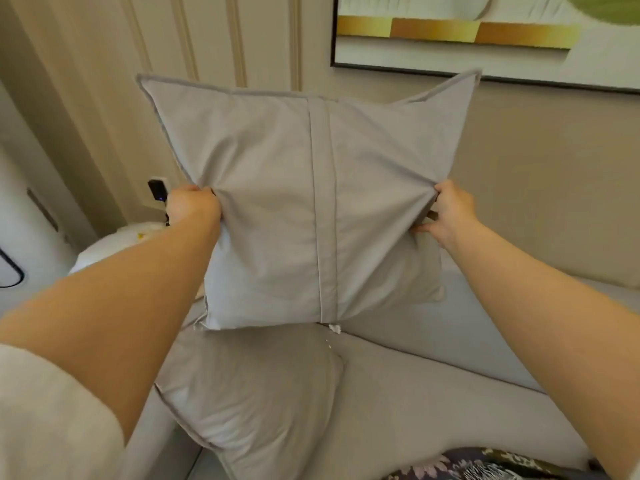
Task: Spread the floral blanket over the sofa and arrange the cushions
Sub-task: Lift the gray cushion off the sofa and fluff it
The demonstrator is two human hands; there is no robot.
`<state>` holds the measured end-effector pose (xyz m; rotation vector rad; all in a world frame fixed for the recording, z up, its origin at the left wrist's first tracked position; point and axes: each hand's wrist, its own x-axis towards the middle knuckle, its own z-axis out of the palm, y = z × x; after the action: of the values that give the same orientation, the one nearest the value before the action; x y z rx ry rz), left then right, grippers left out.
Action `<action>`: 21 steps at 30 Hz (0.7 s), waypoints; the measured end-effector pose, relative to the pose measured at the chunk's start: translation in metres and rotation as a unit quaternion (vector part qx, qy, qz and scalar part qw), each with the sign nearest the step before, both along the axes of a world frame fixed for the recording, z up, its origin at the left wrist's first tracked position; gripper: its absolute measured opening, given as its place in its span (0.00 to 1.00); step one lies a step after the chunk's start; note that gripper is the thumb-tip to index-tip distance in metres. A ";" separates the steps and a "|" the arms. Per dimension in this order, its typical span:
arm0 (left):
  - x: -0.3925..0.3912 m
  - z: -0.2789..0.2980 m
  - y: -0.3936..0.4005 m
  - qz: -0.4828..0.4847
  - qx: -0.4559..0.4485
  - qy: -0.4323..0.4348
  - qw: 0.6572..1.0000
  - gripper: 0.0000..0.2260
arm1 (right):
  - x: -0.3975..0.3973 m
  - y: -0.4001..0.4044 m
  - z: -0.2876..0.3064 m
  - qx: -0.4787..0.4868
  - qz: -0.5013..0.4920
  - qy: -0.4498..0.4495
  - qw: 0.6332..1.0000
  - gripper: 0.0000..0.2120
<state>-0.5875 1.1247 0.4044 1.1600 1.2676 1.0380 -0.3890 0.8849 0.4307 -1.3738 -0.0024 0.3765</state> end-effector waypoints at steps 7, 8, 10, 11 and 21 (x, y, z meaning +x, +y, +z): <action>-0.054 0.012 0.042 0.105 0.004 -0.012 0.994 0.18 | -0.037 0.074 0.020 0.063 0.057 -0.023 0.996 0.14; -0.062 0.011 0.051 0.114 0.004 -0.017 0.993 0.18 | -0.042 0.085 0.019 0.069 0.066 -0.023 0.995 0.14; -0.078 0.008 0.070 0.116 -0.006 -0.029 0.993 0.12 | -0.052 0.107 0.014 0.067 0.080 -0.019 0.994 0.14; -0.084 0.007 0.080 0.117 -0.011 -0.034 0.992 0.10 | -0.057 0.121 0.011 0.062 0.092 -0.016 0.994 0.14; -0.109 -0.013 0.227 0.103 -0.044 0.043 0.993 0.17 | -0.068 0.280 -0.045 0.006 0.091 0.007 0.996 0.14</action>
<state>-0.6965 1.3521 0.3910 1.0329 1.5112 1.0793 -0.4567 1.1647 0.3857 -1.3629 -0.1191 0.5365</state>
